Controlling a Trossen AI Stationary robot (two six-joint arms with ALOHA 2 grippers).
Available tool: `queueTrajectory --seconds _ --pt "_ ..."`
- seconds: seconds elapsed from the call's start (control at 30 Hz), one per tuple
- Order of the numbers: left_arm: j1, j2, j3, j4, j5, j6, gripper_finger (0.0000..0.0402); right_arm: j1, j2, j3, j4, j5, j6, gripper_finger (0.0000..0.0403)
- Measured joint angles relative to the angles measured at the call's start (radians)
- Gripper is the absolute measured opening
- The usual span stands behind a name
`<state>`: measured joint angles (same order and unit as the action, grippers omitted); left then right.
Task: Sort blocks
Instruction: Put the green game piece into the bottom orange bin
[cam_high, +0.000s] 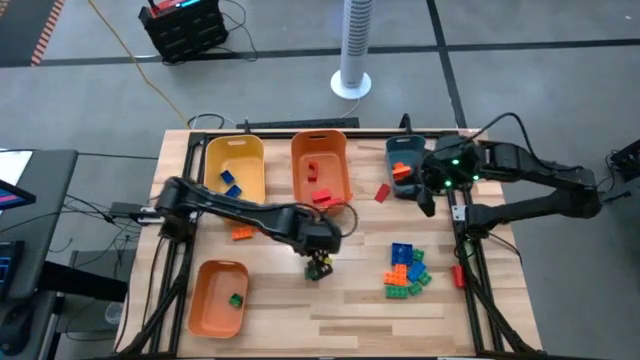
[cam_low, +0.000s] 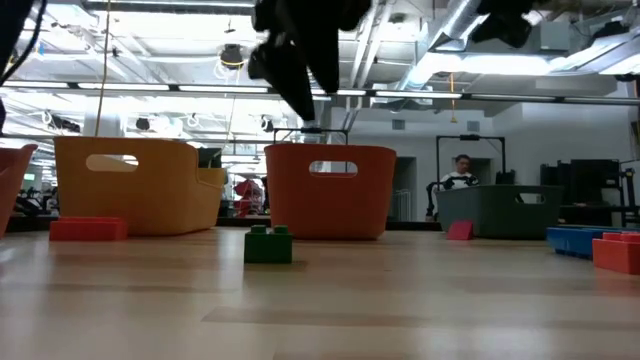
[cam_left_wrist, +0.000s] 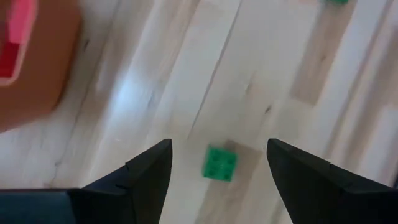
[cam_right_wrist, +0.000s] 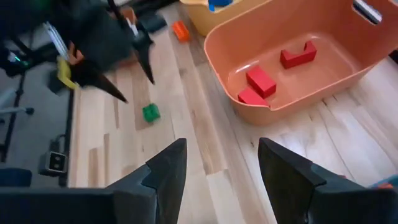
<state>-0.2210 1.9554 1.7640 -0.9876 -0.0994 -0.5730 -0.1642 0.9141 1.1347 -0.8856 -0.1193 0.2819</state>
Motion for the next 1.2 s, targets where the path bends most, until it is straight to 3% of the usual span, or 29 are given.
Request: queueTrajectory --seconds 0.4,0.67,1.2 --pt "-0.072 0.180 0.000 0.050 0.045 0.266 0.0255 0.000 -0.129 0.000 -0.038 0.050 0.062 0.0211" --pt "-0.079 0.206 -0.058 0.070 0.017 0.193 0.0255 0.000 -0.131 0.000 -0.064 0.050 0.078 0.0199" --pt "-0.081 0.205 -0.120 0.126 0.015 0.192 0.0250 0.000 -0.129 0.001 -0.064 0.050 0.079 0.0177"
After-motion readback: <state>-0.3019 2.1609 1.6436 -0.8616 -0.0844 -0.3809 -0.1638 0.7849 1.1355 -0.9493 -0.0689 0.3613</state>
